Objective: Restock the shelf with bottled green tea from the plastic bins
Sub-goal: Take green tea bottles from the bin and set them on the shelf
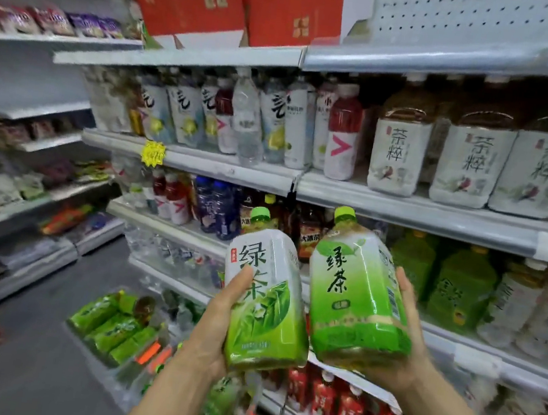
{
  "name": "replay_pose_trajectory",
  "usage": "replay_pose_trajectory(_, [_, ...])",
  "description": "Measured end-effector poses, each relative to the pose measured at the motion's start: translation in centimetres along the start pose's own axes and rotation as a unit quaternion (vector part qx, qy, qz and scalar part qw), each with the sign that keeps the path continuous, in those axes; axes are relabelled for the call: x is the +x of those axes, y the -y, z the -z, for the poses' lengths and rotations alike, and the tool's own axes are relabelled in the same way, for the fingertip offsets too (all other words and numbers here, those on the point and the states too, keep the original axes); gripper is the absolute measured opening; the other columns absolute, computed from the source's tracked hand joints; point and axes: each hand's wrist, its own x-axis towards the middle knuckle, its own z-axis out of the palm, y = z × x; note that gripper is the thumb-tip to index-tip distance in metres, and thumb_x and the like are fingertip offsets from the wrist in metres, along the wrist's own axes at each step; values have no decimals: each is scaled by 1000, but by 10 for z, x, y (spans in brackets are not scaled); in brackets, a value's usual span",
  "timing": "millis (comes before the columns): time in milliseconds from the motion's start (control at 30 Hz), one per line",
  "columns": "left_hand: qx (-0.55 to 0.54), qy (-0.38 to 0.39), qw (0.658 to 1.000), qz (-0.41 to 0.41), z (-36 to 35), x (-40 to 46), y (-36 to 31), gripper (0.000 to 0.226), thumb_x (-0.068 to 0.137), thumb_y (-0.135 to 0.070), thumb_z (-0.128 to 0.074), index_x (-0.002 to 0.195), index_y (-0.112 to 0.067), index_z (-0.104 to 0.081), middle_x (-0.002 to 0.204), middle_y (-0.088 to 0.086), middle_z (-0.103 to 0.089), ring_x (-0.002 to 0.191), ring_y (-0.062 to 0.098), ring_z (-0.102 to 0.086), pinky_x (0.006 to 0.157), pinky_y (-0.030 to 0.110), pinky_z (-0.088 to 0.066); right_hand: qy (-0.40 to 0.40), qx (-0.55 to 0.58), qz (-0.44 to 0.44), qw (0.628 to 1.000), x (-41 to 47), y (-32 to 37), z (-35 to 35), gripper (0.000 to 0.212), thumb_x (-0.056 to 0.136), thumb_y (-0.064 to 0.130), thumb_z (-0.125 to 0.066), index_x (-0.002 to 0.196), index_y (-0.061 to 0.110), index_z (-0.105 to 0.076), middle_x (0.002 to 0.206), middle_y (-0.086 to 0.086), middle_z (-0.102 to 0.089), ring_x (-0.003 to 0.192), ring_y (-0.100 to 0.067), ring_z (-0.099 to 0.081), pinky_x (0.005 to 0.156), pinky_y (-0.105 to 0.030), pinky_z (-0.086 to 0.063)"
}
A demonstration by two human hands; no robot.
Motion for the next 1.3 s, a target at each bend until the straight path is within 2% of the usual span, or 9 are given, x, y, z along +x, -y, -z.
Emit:
replay_pose_trajectory(133, [20, -16, 999, -33, 15, 34, -45, 38, 75, -38, -67, 93, -8, -80, 96, 21, -76, 74, 32, -75, 66, 47, -63, -3, 1, 32, 999, 56, 6, -23, 62, 54, 68, -63, 83, 17, -81, 98, -17, -74, 81, -37, -72, 91, -56, -48])
replay_pose_trajectory(267, [43, -28, 997, -58, 36, 78, -98, 54, 71, -37, -71, 116, -7, -70, 104, 22, -74, 81, 33, -74, 71, 48, -62, 15, 8, 16, 1000, 117, 13, -45, 72, 35, 59, -86, 92, 15, -81, 105, -18, -73, 85, -38, -72, 75, -58, -56])
replay_pose_trajectory(367, [60, -28, 995, -81, 53, 106, -136, 56, 70, -38, -73, 117, -8, -71, 109, 23, -73, 88, 35, -73, 82, 52, -60, 36, -16, 0, 999, 160, 19, -69, 88, 17, 53, -96, 94, 11, -80, 102, -20, -73, 84, -39, -72, 65, -56, -58])
replay_pose_trajectory(433, [56, -20, 993, -100, 63, 120, -159, 48, 70, -37, -73, 110, -9, -74, 107, 22, -74, 86, 35, -74, 80, 52, -60, 59, -31, 3, 998, 184, 21, -88, 83, 14, 46, -97, 87, 10, -81, 93, -20, -74, 76, -36, -73, 61, -51, -59])
replay_pose_trajectory(500, [41, -14, 992, -115, 72, 131, -181, 39, 72, -35, -70, 101, -11, -78, 100, 21, -76, 79, 33, -75, 69, 49, -63, 75, -65, 15, 995, 206, 21, -105, 77, 13, 44, -97, 81, 10, -81, 87, -19, -75, 72, -33, -73, 58, -47, -59])
replay_pose_trajectory(600, [28, 2, 990, -135, 90, 142, -211, 50, 72, -35, -69, 114, -9, -71, 105, 22, -74, 81, 33, -75, 66, 47, -63, 85, -120, 27, 989, 236, 15, -129, 80, 18, 48, -96, 87, 11, -81, 97, -20, -74, 80, -35, -73, 66, -50, -59])
replay_pose_trajectory(900, [68, 59, 980, -176, 177, 171, -316, 60, 71, -37, -79, 123, -9, -68, 116, 24, -71, 94, 38, -73, 80, 54, -59, 119, -201, 144, 962, 303, -38, -235, 66, 28, 54, -92, 83, 19, -81, 92, -14, -76, 77, -29, -74, 59, -41, -59])
replay_pose_trajectory(1100, [107, 107, 973, -173, 246, 180, -411, 53, 69, -37, -79, 114, -10, -72, 115, 28, -70, 93, 41, -71, 82, 61, -57, 69, -232, 197, 950, 362, -91, -307, 71, 27, 57, -91, 87, 19, -81, 96, -17, -75, 78, -30, -74, 60, -40, -59])
replay_pose_trajectory(1300, [121, 121, 967, -190, 293, 176, -481, 47, 79, -35, -70, 118, -10, -68, 112, 27, -71, 89, 40, -71, 78, 62, -58, 17, -245, 258, 934, 395, -116, -369, 32, 70, 38, -70, 91, 15, -78, 90, -14, -76, 72, -25, -74, 57, -36, -59])
